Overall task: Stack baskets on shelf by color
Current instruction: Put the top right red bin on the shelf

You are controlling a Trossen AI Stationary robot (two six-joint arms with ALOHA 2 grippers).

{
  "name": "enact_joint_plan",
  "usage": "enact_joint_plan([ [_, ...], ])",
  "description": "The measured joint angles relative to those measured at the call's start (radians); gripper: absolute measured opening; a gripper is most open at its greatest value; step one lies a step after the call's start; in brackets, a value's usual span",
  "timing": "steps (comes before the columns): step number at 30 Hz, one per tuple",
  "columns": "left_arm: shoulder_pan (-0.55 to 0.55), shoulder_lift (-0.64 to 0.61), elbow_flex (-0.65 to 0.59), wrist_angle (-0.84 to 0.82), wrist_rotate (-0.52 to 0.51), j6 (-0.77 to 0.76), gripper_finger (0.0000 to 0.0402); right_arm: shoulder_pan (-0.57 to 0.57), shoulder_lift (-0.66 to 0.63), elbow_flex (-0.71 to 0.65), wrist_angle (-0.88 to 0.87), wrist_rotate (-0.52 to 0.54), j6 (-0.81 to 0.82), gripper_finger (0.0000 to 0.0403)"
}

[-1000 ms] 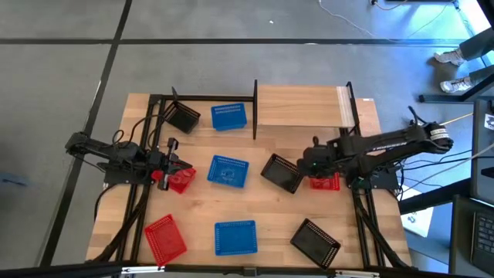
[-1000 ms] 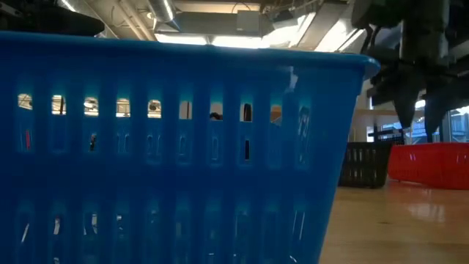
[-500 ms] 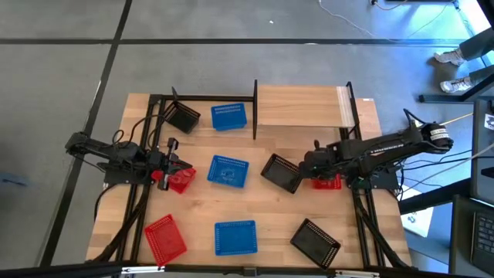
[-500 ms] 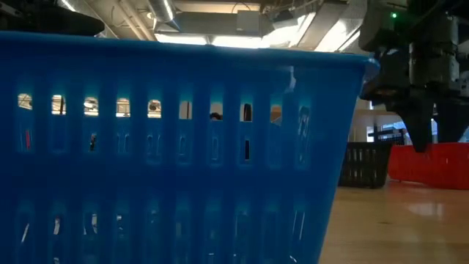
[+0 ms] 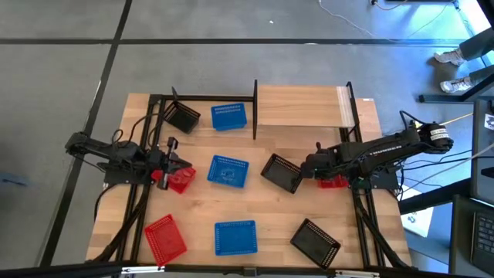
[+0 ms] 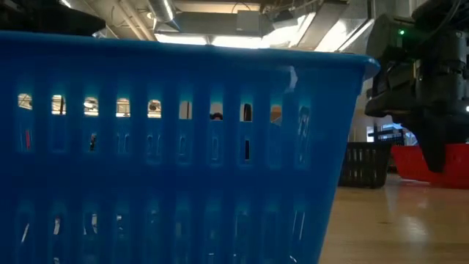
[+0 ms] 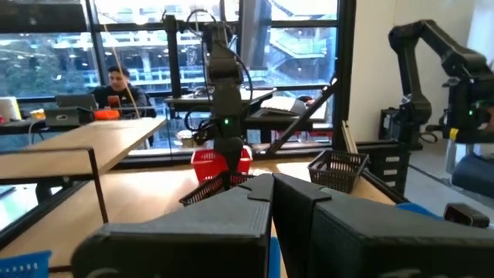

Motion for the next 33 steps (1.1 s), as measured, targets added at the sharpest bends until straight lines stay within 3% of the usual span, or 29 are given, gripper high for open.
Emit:
enact_joint_plan([
  [9,0.000,0.027,0.173,-0.270,-0.001,-0.010,0.0000,0.003,0.000,0.095,-0.121,0.050,-0.009,0.0002],
  [25,0.000,0.360,0.444,-0.401,0.028,-0.087,0.0000,0.087,0.033,0.695,-0.628,0.192,0.046,0.0000],
  [30,0.000,0.434,0.512,-0.406,0.034,-0.088,0.0000,0.046,0.104,0.896,-0.830,0.292,0.037,0.0000],
  [33,0.000,0.463,0.554,-0.436,0.034,-0.107,0.0000,-0.020,0.114,0.964,-0.810,0.337,-0.048,0.0000],
])
